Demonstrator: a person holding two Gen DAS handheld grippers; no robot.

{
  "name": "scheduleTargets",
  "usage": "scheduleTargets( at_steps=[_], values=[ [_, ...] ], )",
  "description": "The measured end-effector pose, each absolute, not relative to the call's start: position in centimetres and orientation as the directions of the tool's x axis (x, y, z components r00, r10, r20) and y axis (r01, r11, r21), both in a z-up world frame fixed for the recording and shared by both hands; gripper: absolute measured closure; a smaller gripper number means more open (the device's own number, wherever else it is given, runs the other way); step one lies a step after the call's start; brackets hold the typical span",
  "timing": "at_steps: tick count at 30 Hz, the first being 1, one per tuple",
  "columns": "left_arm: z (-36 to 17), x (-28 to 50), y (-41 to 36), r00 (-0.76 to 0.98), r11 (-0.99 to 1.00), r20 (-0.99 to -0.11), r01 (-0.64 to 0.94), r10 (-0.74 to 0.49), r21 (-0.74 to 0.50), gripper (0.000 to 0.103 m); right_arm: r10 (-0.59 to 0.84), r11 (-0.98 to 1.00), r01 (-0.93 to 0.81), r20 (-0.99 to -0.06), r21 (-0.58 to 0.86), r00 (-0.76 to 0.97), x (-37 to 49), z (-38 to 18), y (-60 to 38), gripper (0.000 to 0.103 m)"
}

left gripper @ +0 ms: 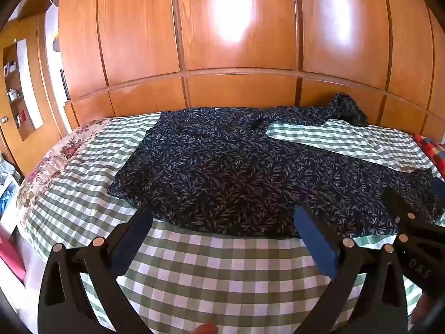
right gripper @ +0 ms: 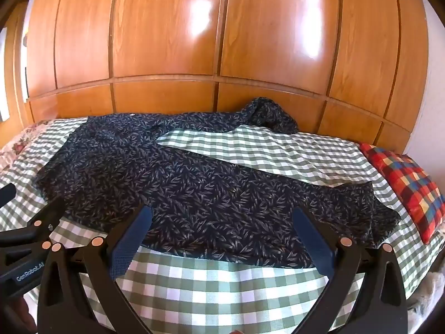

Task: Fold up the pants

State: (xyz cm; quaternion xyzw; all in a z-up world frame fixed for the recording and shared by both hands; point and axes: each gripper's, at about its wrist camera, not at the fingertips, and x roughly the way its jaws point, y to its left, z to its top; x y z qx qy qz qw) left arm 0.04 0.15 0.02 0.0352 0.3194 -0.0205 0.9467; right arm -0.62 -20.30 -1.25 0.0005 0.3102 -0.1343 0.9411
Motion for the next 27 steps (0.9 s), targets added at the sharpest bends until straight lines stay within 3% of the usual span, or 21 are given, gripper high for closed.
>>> scheduleTargets(
  at_steps=[17,27],
  values=[
    [-1.0,0.6,0.5,0.776,0.996,-0.63,0.075,-0.033,0.04,0.002,-0.254,0.963,0.254,-0.6,-0.087,0.758,-0.4,-1.7,-20.6,0.003],
    [-1.0,0.8,1.7,0.789,0.996,-0.607,0.085,-0.091,-0.039,0.002,-0.226,0.969,0.234,-0.638,-0.073,0.736,-0.2,-2.5,-21.1,0.003]
  ],
)
